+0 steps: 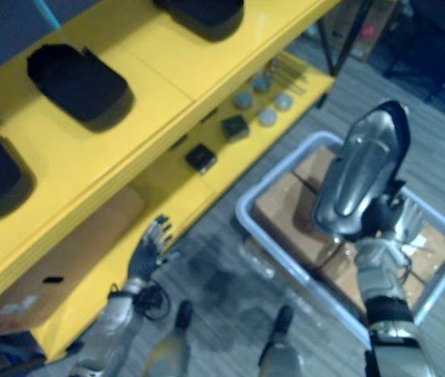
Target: Walk over and take plastic housings, then place them on the shelf
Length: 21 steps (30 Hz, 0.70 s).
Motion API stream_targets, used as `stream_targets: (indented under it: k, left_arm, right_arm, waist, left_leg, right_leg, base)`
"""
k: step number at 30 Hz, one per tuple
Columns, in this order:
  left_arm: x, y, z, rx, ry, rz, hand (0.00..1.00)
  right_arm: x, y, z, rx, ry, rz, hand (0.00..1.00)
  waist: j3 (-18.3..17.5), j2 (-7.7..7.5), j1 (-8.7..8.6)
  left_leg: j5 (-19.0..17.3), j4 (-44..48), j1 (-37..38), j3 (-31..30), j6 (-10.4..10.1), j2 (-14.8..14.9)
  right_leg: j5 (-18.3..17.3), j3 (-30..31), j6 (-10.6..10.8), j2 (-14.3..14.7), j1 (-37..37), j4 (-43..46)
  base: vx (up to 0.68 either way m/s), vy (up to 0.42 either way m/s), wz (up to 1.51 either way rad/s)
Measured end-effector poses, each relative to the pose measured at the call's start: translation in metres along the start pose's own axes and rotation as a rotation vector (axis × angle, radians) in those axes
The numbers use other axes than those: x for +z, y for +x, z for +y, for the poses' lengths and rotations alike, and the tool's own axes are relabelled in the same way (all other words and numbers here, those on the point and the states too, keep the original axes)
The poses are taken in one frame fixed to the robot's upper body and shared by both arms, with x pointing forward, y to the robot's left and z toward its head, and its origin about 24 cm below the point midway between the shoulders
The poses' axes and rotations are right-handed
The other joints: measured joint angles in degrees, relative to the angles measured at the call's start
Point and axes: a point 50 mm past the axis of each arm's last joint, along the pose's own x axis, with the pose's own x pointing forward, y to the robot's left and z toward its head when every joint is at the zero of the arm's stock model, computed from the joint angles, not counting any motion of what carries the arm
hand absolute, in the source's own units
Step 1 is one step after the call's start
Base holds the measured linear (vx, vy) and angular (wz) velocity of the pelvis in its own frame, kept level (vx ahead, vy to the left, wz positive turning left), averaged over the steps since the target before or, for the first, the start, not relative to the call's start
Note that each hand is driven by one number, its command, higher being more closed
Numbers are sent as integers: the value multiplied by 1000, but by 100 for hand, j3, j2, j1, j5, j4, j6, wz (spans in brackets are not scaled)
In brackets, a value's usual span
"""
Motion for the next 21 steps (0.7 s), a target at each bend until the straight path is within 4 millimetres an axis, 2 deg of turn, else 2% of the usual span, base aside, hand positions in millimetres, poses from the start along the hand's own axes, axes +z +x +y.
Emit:
stream_targets:
  k: [4,8,10,15,21]
  left_arm:
    - [6,6,-6,-104,32,34,0]
    - [8,17,-9,-154,63,99,0]
    - [6,24,-12,-177,68,139,0]
    - [-20,33,-3,-157,51,344,0]
    - [-56,21,6,-135,-20,584,0]
  right_arm:
    - [1,-7,-7,-22,4,-73,100]
    - [17,-12,-17,-56,24,-226,100]
    - [24,-14,-18,-57,35,-290,100]
    - [39,-20,-19,-7,55,-426,100]
    - [44,-40,2,212,31,-518,100]
  waist:
    - [-318,-34,-85]
    - [-573,-93,-266]
    - [-593,-121,-279]
    - [-673,-160,-419]
    - [-688,-158,-399]
  left_leg:
    - [-83,-39,323,242,-50,115]
    - [-146,-52,513,440,-70,195]
    - [-190,-39,669,588,-84,227]
    - [-309,138,688,709,-84,251]
    - [-379,232,768,844,-83,243]
  right_leg:
    - [34,183,-16,125,201,-125]
    - [81,349,-32,221,310,-221]
    - [95,489,-50,263,346,-222]
    - [114,630,-65,297,356,-224]
    - [146,773,-59,300,344,-228]
  base:
    - [27,-17,-29]
    - [19,-14,-26]
    - [3,-13,-31]
    - [-12,-18,-19]
    - [-3,-10,-11]
